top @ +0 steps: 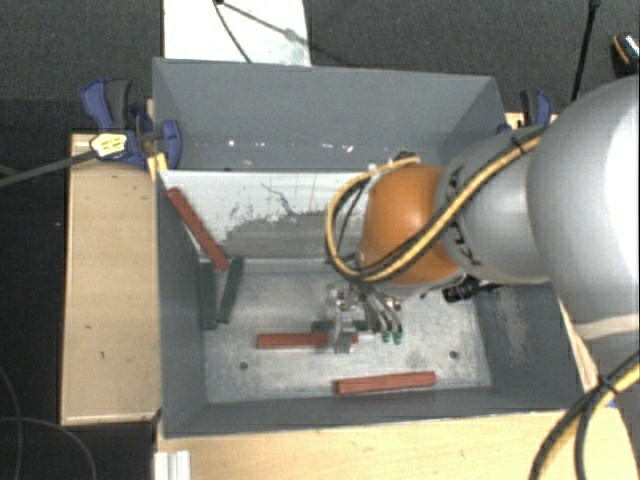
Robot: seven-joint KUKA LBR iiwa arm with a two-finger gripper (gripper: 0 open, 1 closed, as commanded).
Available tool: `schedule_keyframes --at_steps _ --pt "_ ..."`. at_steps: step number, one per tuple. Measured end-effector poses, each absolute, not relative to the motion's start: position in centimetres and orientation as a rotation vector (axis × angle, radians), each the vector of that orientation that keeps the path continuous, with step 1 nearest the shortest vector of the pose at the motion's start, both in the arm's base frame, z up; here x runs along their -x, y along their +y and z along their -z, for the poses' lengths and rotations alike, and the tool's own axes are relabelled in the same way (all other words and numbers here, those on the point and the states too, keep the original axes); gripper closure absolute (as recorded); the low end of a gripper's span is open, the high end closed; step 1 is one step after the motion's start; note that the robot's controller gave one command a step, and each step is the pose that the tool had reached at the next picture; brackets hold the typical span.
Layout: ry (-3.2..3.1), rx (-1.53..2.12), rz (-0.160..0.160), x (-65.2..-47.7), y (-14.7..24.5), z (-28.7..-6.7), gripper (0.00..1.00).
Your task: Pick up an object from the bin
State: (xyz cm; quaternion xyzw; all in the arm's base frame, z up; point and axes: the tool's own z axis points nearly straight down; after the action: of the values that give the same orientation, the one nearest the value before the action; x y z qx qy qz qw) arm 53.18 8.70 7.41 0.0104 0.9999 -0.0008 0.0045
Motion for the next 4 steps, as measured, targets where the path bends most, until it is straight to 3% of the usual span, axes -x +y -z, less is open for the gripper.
schedule_keyframes --at_steps 1,2,3,4 --pt "3.127 0.093 -0.005 -49.8 1.8 -7.5 1.00" --pt "3.128 0.196 0.001 -48.1 0.4 -12.3 1.00" --pt "3.132 0.195 -0.001 -48.1 0.5 -12.1 0.00" --pt "3.121 0.300 -0.001 -48.5 1.0 -6.9 0.00"
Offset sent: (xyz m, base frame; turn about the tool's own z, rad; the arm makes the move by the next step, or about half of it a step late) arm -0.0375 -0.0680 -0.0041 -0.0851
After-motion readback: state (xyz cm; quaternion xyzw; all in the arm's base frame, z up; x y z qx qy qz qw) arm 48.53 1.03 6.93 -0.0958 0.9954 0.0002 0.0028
